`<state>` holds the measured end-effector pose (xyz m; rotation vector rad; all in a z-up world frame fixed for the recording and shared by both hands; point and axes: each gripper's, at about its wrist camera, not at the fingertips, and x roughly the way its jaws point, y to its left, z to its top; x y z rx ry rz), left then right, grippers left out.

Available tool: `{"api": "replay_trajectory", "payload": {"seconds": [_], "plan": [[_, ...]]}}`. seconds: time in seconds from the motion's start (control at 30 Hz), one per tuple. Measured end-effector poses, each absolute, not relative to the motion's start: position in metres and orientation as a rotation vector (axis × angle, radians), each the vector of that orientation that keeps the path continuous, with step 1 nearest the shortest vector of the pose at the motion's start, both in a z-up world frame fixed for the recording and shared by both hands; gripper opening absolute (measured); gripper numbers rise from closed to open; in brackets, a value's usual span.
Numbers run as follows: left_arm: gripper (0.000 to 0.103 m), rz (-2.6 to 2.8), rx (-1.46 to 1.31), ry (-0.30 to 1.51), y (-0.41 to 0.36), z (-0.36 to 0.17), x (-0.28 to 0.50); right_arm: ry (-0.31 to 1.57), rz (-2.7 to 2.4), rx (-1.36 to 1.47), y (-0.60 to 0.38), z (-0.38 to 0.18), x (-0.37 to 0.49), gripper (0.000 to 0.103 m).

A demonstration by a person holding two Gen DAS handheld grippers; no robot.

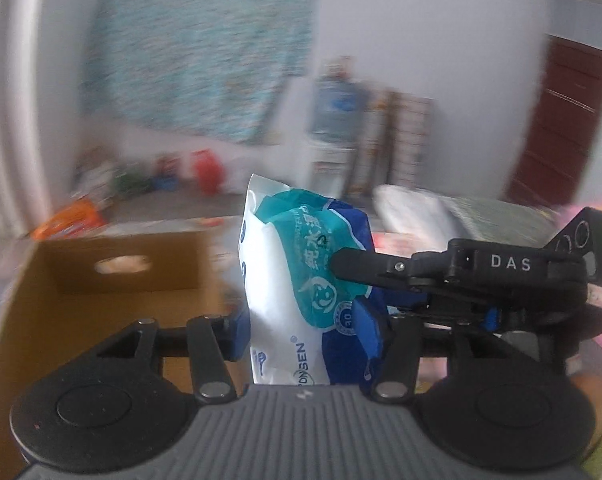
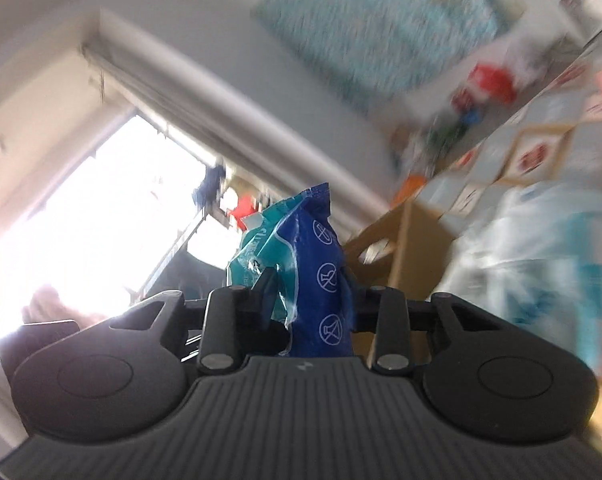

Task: Organize soft objects
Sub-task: 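Carry the wet-wipes pack with the right gripper into the cardboard box and release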

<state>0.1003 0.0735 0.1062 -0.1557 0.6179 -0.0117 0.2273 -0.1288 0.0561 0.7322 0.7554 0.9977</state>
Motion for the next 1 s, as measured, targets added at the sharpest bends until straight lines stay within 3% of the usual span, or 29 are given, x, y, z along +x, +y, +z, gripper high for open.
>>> {"api": "replay_trajectory", "payload": {"seconds": [0.4,0.43,0.47,0.5,0.7,1.0], "plan": [[0.058,0.397,-0.236,0.792,0.244,0.068,0.183,1.174,0.924,0.601,0.099,0.03,0.305,0.023],[0.06,0.408,-0.239,0.801,0.254,0.064,0.188,1.199,0.908,0.6,0.11,0.023,0.31,0.019],[0.061,0.423,-0.241,0.814,0.262,0.058,0.192,1.222,0.899,0.603,0.123,0.017,0.314,0.003],[0.061,0.442,-0.243,0.832,0.27,0.053,0.199,1.236,0.886,0.606,0.131,0.011,0.318,0.002],[0.059,0.486,-0.286,0.888,0.303,0.028,0.198,1.308,0.759,0.567,0.162,-0.026,0.336,0.002],[0.063,0.447,-0.299,0.846,0.299,0.035,0.169,1.304,0.712,0.519,0.159,-0.041,0.355,0.007]]}}
